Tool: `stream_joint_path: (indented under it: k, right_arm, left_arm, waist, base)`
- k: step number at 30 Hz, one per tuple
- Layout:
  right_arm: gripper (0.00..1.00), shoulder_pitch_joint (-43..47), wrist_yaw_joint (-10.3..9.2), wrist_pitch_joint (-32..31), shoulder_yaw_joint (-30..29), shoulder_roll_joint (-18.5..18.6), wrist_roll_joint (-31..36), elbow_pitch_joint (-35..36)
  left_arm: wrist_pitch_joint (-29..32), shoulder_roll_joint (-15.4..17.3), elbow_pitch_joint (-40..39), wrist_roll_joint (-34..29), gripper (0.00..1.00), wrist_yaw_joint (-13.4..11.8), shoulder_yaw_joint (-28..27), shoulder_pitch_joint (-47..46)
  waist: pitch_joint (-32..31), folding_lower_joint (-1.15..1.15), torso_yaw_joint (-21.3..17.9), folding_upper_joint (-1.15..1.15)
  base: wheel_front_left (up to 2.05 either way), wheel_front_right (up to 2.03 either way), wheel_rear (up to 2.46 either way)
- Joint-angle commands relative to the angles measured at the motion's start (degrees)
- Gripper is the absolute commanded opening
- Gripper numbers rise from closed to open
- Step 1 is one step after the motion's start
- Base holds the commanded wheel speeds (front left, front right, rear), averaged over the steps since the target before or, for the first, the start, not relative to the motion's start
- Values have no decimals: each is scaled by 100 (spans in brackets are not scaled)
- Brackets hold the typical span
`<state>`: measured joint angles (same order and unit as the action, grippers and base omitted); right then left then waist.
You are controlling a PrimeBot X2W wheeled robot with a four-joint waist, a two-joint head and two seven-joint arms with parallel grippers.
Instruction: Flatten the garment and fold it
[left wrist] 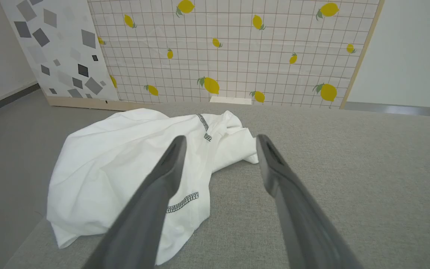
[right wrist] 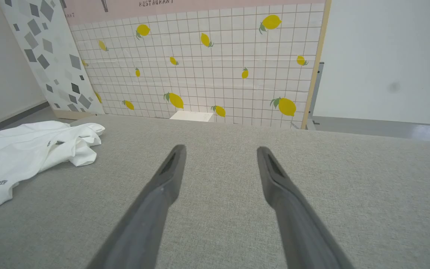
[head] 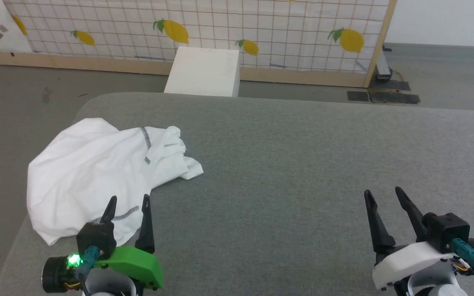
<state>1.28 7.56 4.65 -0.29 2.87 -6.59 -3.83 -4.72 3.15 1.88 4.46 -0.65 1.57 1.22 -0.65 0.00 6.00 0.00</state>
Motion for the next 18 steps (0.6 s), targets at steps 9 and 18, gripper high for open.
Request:
stream_joint_path:
  k: [9,18]
  right_arm:
    - [100,136,-3,162,61,0,-154,-128]
    - [100,152,-4,271,152,0,-179,-214]
  left_arm:
    - [-151,-8,17,81,100,-88,-29,185]
    - [-260,-7,-1,137,100,-110,-56,265]
  waist:
    - [-48,0,392,0]
    - [-42,0,661,0]
  base:
    - [0,0,0]
    - [0,0,0]
